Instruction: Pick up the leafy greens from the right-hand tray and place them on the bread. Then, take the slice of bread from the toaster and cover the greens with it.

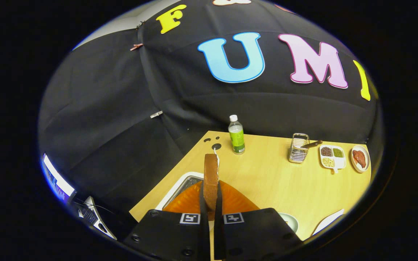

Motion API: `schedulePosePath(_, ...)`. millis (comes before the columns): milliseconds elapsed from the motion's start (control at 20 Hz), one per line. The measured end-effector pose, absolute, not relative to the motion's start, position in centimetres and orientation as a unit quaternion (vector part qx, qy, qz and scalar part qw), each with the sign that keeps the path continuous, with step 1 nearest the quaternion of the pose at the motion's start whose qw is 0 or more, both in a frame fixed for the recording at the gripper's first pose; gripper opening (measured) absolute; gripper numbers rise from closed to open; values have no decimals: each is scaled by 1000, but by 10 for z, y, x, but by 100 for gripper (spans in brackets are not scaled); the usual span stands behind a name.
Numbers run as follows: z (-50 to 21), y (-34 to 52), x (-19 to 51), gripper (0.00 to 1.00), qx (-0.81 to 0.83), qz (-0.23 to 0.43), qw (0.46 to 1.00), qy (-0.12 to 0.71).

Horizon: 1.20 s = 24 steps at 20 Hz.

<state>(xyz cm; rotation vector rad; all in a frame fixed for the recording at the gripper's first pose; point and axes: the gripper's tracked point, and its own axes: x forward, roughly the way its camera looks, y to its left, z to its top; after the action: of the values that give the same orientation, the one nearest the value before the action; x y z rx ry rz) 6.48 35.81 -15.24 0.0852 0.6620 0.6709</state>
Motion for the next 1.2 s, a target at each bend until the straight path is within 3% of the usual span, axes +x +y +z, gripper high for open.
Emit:
schedulePosePath(350, -190, 281, 76, 9, 76, 255, 893, 364)
schedulePosePath(1200, -332, 201, 43, 9, 191, 175, 821, 509)
